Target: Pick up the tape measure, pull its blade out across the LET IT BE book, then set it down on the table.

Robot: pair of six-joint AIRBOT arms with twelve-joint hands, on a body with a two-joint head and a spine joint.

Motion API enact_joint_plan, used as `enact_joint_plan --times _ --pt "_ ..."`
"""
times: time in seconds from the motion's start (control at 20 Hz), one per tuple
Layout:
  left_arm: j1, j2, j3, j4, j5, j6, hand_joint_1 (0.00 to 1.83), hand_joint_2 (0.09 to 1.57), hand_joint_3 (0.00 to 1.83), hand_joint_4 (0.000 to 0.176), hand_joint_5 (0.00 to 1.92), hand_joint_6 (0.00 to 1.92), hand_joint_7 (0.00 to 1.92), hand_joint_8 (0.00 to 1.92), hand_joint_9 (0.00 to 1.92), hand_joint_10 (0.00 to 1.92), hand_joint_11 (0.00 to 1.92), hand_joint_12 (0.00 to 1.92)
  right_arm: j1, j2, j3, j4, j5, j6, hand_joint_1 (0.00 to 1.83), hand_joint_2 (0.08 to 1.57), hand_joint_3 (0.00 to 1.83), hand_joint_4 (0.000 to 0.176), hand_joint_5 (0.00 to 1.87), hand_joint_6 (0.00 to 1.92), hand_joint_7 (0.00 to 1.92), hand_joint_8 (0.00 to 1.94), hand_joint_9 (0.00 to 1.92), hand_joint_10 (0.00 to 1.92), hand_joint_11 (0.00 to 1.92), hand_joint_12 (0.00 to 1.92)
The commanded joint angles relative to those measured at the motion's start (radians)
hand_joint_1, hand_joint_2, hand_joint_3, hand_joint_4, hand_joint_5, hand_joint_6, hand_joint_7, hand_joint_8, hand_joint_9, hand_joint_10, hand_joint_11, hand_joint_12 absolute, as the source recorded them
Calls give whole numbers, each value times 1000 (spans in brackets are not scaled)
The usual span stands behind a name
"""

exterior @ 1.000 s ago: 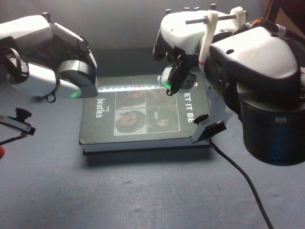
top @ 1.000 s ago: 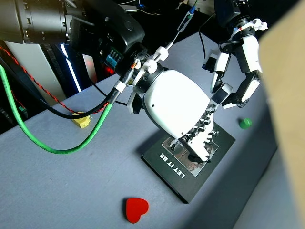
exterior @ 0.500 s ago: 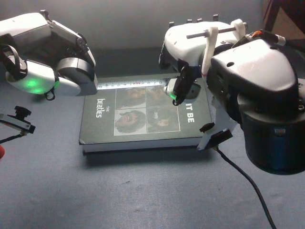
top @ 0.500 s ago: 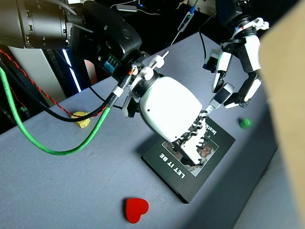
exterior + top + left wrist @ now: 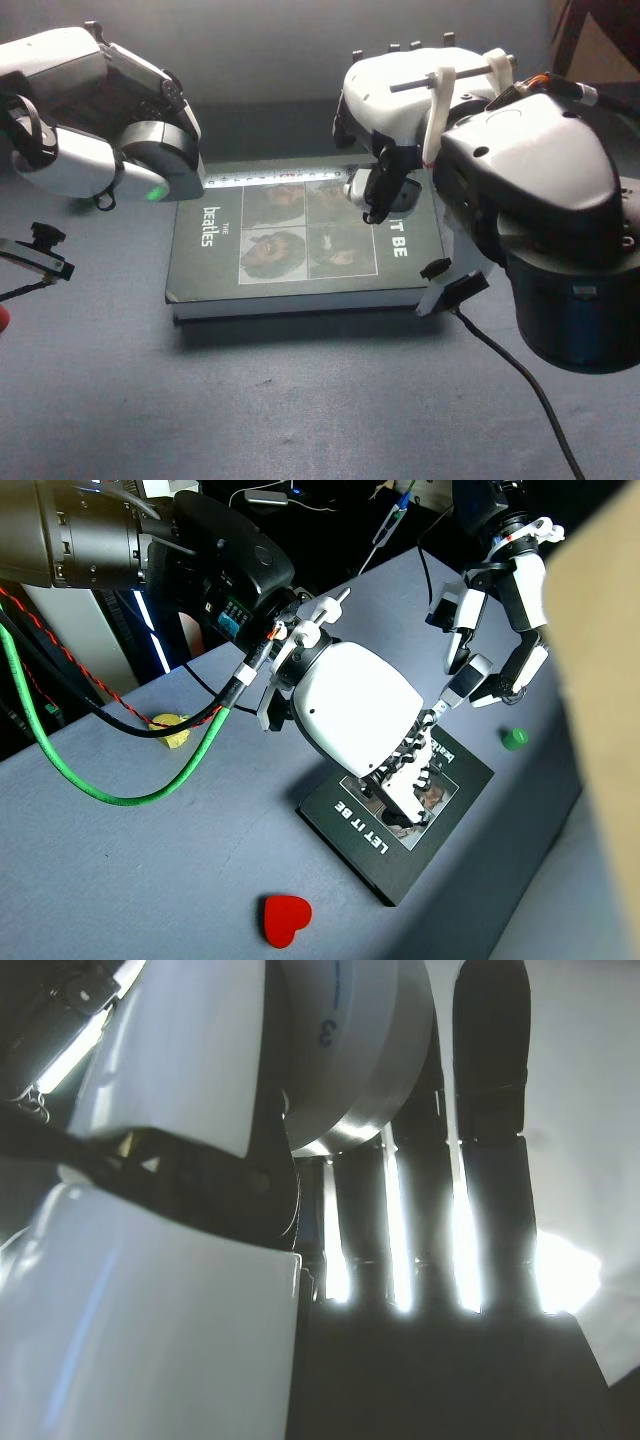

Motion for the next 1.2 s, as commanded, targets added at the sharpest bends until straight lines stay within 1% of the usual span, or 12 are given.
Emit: enact_joint_plan --times 0.0,0.2,0.85,0.9,1.0,1.05,1.15 --pt "-11 -1 3 -9 -124 -12 1384 1081 0 0 907 996 1167 567 1008 1110 928 964 1 1 4 -86 19 5 1105 1164 0 0 766 13 887 24 782 108 316 1220" --pt "-11 -1 3 -9 -124 -12 1384 1081 0 0 909 997 1170 559 1009 1107 943 969 -5 1 17 -65 2 0 1097 1162 0 0 794 23 891 22 793 111 329 1222" --pt "-9 0 -1 -16 -124 -12 1385 1079 0 0 909 991 1167 561 1022 1092 929 955 -4 1 19 -73 -2 8 1090 1166 1 0 744 6 892 15 793 105 329 1216" --pt "-9 0 -1 -16 -124 -12 1385 1079 0 0 911 993 1168 557 1021 1092 930 955 -4 1 19 -73 -2 9 1087 1169 2 0 706 0 894 15 796 106 327 1215" --pt "-7 0 0 -16 -124 -12 1385 1079 0 0 912 995 1169 554 1020 1092 930 956 -4 1 19 -74 -2 10 1086 1169 2 0 705 2 893 14 800 107 327 1215" --pt "-7 0 0 -16 -124 -12 1385 1078 0 0 918 994 1160 557 1029 1083 934 958 -5 1 19 -74 -1 10 1088 1170 2 0 765 27 895 13 805 108 330 1215" --pt "-7 0 0 -16 -124 -12 1385 1078 0 0 919 994 1159 557 1030 1081 937 958 -5 1 19 -74 -1 11 1089 1171 2 0 744 17 900 15 816 112 341 1217"
